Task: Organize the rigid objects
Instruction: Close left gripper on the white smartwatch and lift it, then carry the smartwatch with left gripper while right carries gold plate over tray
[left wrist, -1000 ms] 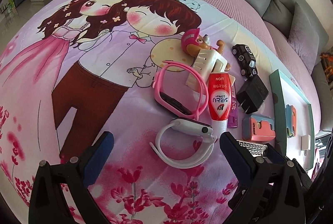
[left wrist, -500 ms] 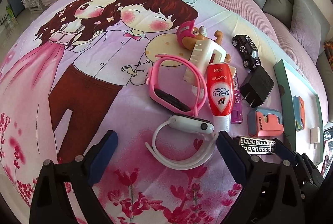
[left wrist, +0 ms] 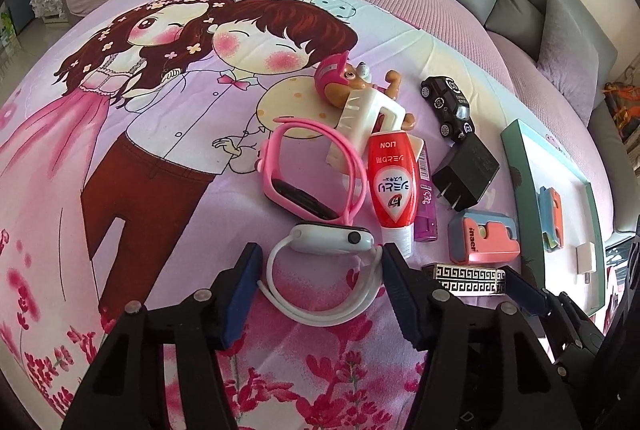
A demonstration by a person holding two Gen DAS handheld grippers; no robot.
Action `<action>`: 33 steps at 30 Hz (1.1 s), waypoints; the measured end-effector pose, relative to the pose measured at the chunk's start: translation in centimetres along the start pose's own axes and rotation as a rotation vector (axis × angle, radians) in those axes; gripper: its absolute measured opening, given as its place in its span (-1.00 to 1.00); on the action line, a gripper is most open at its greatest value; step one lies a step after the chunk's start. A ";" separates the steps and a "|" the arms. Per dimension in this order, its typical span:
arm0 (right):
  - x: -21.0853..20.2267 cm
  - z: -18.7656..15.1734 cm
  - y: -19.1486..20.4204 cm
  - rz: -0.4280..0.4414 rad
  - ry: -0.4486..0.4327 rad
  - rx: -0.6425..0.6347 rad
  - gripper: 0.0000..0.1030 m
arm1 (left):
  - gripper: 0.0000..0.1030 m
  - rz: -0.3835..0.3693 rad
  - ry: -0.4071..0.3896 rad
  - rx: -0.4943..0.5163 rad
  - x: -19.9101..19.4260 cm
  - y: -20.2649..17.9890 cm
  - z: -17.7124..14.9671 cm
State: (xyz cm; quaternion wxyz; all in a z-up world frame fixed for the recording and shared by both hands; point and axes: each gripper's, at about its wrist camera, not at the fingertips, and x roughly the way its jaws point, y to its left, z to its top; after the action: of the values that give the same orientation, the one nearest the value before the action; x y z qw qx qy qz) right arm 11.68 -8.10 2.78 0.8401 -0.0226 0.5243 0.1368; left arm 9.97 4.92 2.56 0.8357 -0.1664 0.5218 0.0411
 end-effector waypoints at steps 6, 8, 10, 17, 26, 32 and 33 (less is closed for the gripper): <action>-2.7 0.5 -0.3 0.014 -0.080 0.018 0.67 | 0.20 -0.017 -0.075 -0.009 -3.1 0.7 0.2; -3.5 0.7 -0.6 0.016 -0.101 0.024 0.67 | 0.20 -0.020 -0.090 -0.001 -3.7 0.6 0.2; -4.1 0.8 -0.8 0.013 -0.118 0.029 0.67 | 0.20 -0.029 -0.101 0.002 -4.1 0.4 0.2; -5.4 1.3 -2.3 -0.004 -0.148 0.056 0.67 | 0.20 -0.045 -0.133 0.018 -4.9 -0.6 0.4; -6.5 1.1 -7.7 -0.078 -0.167 0.151 0.66 | 0.20 -0.049 -0.163 0.091 -6.0 -4.1 0.8; -7.2 0.1 -13.8 -0.200 -0.163 0.277 0.66 | 0.20 -0.067 -0.144 0.201 -5.7 -8.9 0.8; -7.4 -0.2 -15.0 -0.220 -0.158 0.302 0.66 | 0.20 -0.074 -0.140 0.221 -5.6 -9.8 0.7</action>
State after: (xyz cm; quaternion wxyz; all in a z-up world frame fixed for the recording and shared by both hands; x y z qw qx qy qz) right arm 12.24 -24.04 7.68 0.8824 0.0572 0.4658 -0.0344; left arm 10.41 -3.51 10.13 0.8843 -0.0890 0.4570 -0.0359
